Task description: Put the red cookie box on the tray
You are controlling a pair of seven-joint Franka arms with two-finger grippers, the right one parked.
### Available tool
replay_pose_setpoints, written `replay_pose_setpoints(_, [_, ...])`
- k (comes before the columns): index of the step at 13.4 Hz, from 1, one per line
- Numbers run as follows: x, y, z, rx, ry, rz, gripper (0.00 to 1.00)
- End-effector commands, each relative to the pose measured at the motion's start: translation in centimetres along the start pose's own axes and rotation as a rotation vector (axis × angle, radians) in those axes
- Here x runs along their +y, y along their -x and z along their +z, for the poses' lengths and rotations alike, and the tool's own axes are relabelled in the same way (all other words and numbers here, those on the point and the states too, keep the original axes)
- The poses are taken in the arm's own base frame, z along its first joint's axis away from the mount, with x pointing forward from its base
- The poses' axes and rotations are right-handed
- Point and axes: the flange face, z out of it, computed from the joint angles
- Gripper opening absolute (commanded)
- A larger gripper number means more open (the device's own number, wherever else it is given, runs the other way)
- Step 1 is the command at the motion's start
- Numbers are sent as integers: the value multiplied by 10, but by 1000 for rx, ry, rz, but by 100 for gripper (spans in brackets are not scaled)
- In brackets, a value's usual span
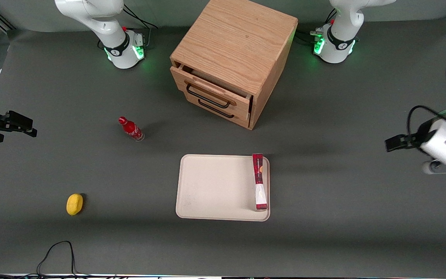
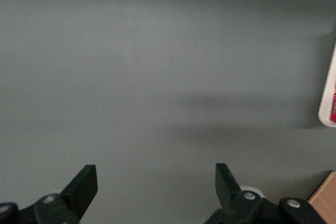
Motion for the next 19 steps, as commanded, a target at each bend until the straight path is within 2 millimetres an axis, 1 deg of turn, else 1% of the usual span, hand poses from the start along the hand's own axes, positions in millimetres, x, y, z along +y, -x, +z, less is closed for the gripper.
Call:
replay_pose_setpoints(1, [-26,50,-19,-2,-13,23,100])
replay_pose_setpoints(2, [-37,68,-19,-3,-15,6,100])
replay_pose_setpoints(3, [-39,77,-20,-5,-14,3,100])
replay_pose_setpoints(5, [-25,96,-33,12,-17,15,100])
replay_pose_setpoints(6, [-30,109,-37,19,-10,7,100])
replay_pose_setpoints(8, [-36,120,-36,14,3,-10,100])
replay_pose_setpoints(11, [-39,121,-42,-3,1,-30,100])
replay_pose_setpoints(12, [-35,121,-46,-3,1,-23,100])
replay_pose_setpoints(14, [-20,117,-55,-43,3,1,100])
replay_pose_setpoints(15, [-12,114,-61,-41,2,-19,100])
replay_pose_setpoints(16, [-14,113,-62,-55,1,-70,100])
replay_pose_setpoints(19, [-16,114,-62,-65,6,-78,100])
